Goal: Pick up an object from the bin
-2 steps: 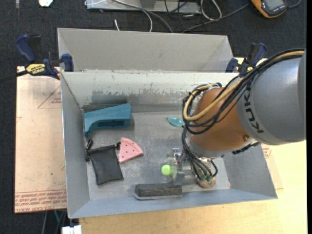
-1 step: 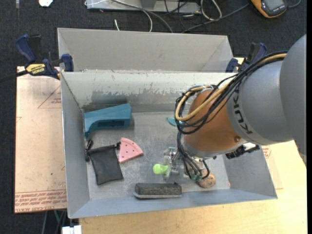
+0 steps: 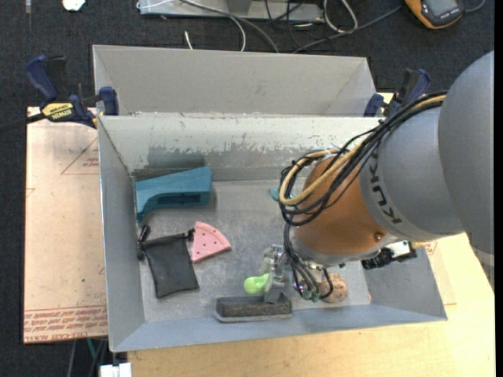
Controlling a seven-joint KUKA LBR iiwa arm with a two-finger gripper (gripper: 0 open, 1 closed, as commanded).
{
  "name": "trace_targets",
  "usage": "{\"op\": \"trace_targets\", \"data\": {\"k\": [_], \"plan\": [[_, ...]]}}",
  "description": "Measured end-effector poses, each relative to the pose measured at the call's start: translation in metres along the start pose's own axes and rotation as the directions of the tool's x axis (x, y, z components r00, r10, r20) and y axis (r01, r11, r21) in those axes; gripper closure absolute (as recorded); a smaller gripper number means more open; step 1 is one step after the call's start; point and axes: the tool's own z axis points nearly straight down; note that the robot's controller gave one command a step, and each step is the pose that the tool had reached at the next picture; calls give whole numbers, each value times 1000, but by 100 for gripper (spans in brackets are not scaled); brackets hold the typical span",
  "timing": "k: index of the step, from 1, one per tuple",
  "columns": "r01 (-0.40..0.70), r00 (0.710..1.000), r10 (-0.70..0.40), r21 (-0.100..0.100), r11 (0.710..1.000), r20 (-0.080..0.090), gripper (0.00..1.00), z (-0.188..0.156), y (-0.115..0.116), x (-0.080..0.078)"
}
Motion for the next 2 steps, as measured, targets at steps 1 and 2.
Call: {"op": "trace_targets", "data": {"k": [1,2], "plan": [[31,999,-31,-3,1000,11,100,9,0,-4],[-55,998,55,-4,998,15,100,17,9,-3]]}}
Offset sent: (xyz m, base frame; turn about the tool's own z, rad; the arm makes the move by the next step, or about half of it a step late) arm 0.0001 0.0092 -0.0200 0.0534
